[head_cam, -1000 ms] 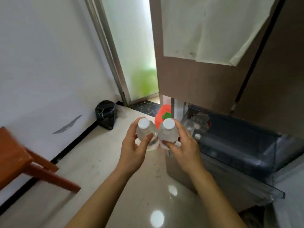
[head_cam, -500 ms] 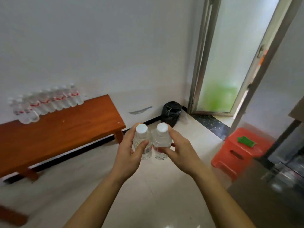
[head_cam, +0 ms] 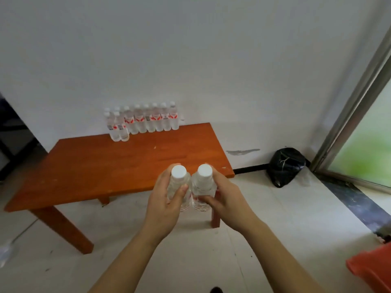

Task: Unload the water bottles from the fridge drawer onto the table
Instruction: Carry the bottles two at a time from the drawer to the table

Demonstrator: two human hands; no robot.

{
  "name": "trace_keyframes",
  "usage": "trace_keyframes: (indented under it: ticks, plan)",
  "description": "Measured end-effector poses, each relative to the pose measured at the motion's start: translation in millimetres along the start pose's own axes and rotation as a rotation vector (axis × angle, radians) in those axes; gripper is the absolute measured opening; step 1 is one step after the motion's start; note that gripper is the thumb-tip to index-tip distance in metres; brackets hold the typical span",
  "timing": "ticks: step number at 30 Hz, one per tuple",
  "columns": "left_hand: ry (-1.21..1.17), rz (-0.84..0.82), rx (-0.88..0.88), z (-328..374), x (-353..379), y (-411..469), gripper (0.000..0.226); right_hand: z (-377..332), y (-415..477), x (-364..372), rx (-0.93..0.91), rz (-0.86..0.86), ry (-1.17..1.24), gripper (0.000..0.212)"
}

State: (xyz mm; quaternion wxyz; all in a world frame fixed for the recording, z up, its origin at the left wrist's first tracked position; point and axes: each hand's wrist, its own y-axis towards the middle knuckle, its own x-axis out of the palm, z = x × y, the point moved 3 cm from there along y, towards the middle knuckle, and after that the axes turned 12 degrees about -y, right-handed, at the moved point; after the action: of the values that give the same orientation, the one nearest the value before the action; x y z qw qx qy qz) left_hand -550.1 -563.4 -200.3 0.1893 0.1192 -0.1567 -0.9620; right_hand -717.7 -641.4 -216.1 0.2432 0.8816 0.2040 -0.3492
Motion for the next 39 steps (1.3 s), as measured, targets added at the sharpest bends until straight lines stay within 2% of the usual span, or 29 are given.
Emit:
trace_keyframes:
  ticks: [9,15,22,30,35,39]
  plan:
    - [0.045,0.058,-0.046,-89,-61,164,0.044,32,193,82,-0.062,-0.047,0.022,0.075]
    - [0.026,0.123,-0.044,-108,-117,281,0.045,18,337,105,-0.177,-0.068,0.047,0.076]
    - [0.030,0.201,-0.024,-153,-180,374,0.050,2,456,155,-0.238,-0.106,0.094,0.074]
    - [0.059,0.168,-0.085,-245,-236,466,0.043,26,556,245,-0.084,-0.150,0.074,0.077]
    - [0.079,0.086,-0.134,-302,-272,525,0.045,38,615,296,0.083,-0.185,-0.012,0.081]
    - [0.092,0.013,-0.149,-339,-285,564,0.040,51,648,324,0.140,-0.181,-0.094,0.080]
